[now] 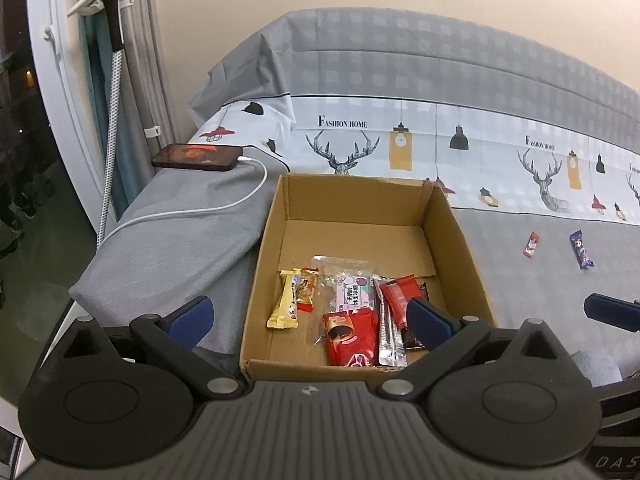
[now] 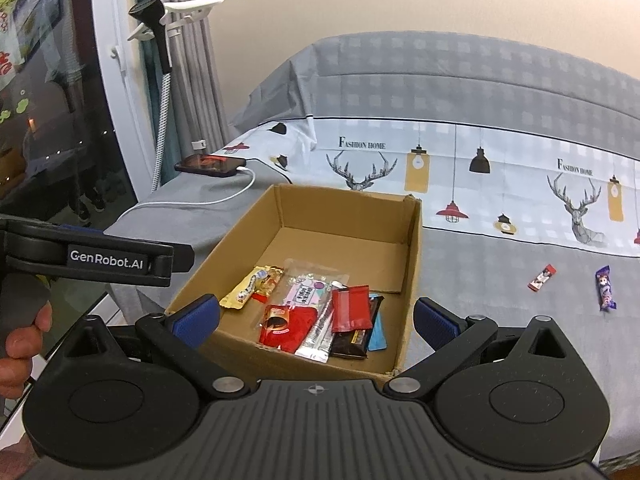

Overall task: Organize snacks
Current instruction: 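Lift both tools out of the box and move them toward the remaining snacks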

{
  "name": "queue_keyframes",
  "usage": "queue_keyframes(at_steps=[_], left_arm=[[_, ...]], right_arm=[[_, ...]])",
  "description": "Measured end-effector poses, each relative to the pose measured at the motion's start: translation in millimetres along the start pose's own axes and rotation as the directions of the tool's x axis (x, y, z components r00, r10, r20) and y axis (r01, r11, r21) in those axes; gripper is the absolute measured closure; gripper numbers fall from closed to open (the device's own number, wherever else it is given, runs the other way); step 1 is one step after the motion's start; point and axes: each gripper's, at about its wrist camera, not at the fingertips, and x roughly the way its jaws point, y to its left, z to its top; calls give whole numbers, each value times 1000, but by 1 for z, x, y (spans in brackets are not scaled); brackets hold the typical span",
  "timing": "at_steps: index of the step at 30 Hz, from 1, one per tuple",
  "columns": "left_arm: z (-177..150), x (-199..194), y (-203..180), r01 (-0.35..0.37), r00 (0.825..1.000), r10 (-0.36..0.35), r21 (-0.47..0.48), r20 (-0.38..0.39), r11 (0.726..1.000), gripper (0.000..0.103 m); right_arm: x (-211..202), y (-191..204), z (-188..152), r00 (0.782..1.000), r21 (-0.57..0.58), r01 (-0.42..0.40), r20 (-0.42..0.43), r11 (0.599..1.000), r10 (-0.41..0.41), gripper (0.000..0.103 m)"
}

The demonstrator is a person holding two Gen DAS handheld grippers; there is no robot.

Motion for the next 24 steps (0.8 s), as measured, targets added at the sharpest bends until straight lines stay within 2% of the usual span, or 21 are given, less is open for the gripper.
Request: queue_keyframes(at_steps=[9, 17, 20, 24], left_arm=[[15, 22, -26, 20, 999, -18, 43, -40, 999, 0], [33, 43, -65, 71, 995, -65, 82, -69, 994, 0], [41, 48, -85, 102, 993, -95, 99, -77, 990, 0], [54, 61, -118, 175, 980, -162, 109, -119, 978, 0]], right_arm=[[10, -25, -2, 1000, 57, 15, -10, 998, -14, 0], [18, -70, -3, 998, 148, 67, -25, 987, -64, 0], [19, -92, -3, 995, 178, 101, -28, 979, -97, 0], [17, -125, -5, 988, 211, 157, -32, 965, -154, 0]])
